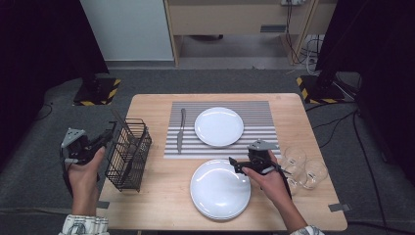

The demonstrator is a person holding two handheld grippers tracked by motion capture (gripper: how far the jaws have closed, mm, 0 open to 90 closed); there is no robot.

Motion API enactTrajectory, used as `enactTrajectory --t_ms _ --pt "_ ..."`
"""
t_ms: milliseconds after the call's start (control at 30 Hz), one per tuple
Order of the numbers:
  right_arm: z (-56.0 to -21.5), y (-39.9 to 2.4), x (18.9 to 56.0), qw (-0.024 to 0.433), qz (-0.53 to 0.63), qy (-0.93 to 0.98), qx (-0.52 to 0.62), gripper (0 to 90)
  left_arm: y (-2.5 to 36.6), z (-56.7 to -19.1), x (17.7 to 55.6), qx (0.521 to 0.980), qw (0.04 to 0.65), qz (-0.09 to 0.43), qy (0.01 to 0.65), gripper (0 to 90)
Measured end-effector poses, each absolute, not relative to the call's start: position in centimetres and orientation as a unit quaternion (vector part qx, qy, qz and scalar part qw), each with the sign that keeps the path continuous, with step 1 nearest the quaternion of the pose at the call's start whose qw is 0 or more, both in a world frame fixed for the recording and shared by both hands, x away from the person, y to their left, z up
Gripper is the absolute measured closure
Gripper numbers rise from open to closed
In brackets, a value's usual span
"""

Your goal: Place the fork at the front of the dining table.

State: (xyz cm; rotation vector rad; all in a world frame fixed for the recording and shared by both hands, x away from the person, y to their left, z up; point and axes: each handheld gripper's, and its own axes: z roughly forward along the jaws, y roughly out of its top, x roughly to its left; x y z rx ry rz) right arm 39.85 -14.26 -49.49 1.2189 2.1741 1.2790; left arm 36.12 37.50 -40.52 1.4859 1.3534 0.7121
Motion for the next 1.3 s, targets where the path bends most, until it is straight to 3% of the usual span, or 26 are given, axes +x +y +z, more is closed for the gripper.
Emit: enactTrajectory --t_ms 233,900,1300 --pt "-49.5 -14.2 39.9 0.169 0.448 0.766 0.428 8.1 37.6 -40.3 36.0 0.601 0.505 0.281 0.551 85.7" --pt "-49.3 -14.3 39.8 0.174 0.456 0.76 0.429 8.4 36.9 -36.4 34.6 0.587 0.535 0.318 0.518 86.4" --pt "-49.1 -14.5 39.7 0.176 0.459 0.757 0.43 8.5 36.7 -33.6 35.6 0.595 0.524 0.327 0.514 86.4"
